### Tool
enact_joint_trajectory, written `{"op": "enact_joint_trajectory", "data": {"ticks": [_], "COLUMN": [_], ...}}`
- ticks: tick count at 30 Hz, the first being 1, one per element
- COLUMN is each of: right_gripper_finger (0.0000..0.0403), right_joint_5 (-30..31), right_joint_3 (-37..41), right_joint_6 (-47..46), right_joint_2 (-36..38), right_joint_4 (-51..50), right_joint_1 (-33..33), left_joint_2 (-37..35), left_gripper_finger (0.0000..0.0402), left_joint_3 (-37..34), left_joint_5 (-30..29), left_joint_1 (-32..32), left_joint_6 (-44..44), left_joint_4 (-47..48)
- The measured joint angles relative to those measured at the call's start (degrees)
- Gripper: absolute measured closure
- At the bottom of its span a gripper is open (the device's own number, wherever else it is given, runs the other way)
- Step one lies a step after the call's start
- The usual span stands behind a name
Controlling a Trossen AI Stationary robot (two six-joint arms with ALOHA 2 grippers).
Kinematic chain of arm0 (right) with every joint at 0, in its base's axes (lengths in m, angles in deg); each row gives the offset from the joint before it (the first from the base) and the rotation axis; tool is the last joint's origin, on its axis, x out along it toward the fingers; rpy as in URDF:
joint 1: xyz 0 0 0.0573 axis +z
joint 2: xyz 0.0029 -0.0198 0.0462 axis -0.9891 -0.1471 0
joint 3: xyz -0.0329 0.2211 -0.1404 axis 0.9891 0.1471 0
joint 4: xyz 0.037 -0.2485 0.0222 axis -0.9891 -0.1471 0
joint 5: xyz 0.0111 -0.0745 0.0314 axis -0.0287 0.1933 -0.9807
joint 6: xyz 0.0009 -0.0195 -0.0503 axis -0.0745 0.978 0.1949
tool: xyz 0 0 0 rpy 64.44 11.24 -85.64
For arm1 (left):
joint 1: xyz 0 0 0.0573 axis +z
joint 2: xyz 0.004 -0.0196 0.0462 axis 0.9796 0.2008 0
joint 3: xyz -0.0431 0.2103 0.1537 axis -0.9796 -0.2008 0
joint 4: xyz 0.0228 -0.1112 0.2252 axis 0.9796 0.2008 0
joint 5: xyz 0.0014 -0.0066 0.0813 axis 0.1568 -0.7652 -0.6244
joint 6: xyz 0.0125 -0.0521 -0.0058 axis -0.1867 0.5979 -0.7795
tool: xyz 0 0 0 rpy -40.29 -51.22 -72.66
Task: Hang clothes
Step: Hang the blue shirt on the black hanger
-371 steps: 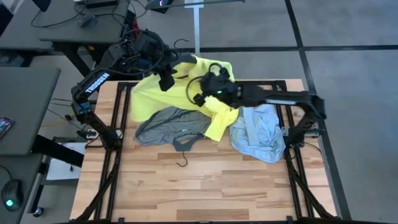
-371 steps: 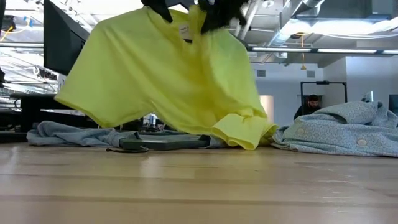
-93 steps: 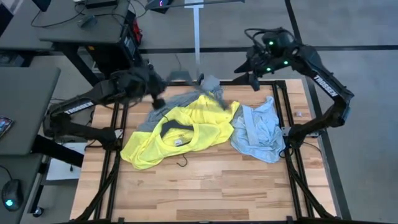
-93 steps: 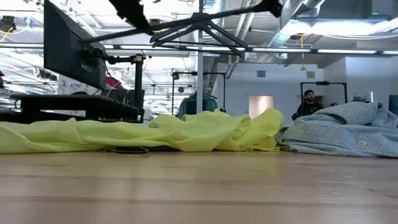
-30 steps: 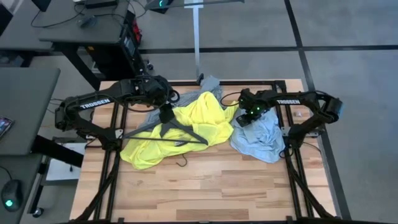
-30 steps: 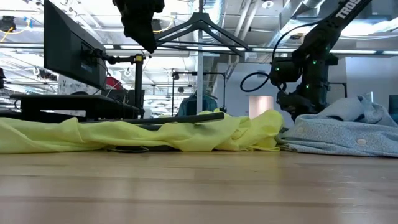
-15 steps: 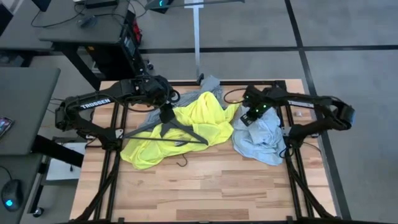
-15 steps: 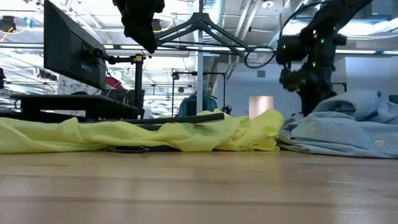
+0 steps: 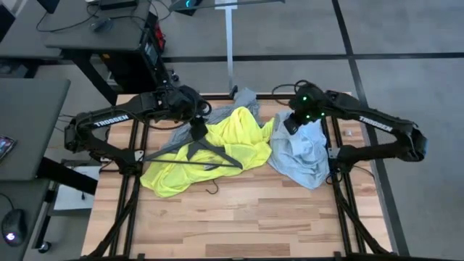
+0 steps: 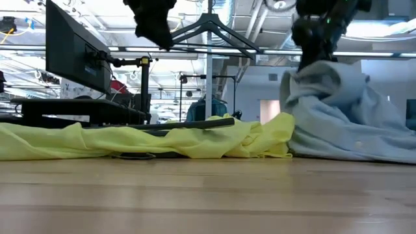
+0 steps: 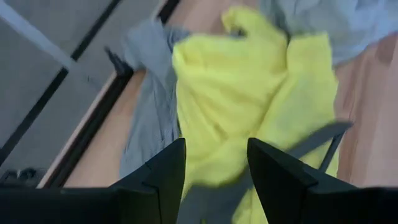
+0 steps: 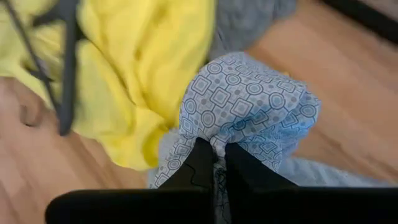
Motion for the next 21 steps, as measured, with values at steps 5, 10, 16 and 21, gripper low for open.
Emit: {"op": "enact_joint_trajectory", "data": {"ticks": [5, 10, 16, 21], "right_gripper_finger": [0.0402, 0.0402, 0.0403, 0.0403], "right_joint_5": [-0.4, -0.5, -0.6, -1.1], "right_joint_3": [-4.0, -7.4, -10.2, -11.4], "right_joint_6": [2.4, 3.6, 3.6, 3.4], "right_joint_2": [0.9, 0.8, 0.7, 0.7], "right_joint_4": [0.6, 0.9, 0.8, 0.5], "right_joint_1": [3.8, 7.9, 10.3, 11.0], "left_joint_2": [1.5, 6.9, 16.2, 21.9], "left_gripper_finger": [0.0246, 0.0246, 0.0228, 0.0210], "left_joint_3": [0.0, 0.0, 0.0, 1.4], "left_joint_5": [0.6, 11.3, 18.3, 18.7], "left_joint_1": [0.2, 1.6, 2.5, 2.5], "left_joint_6": [1.2, 1.7, -0.4, -3.2], "left_joint_4": [-10.9, -22.9, -36.7, -41.3]}}
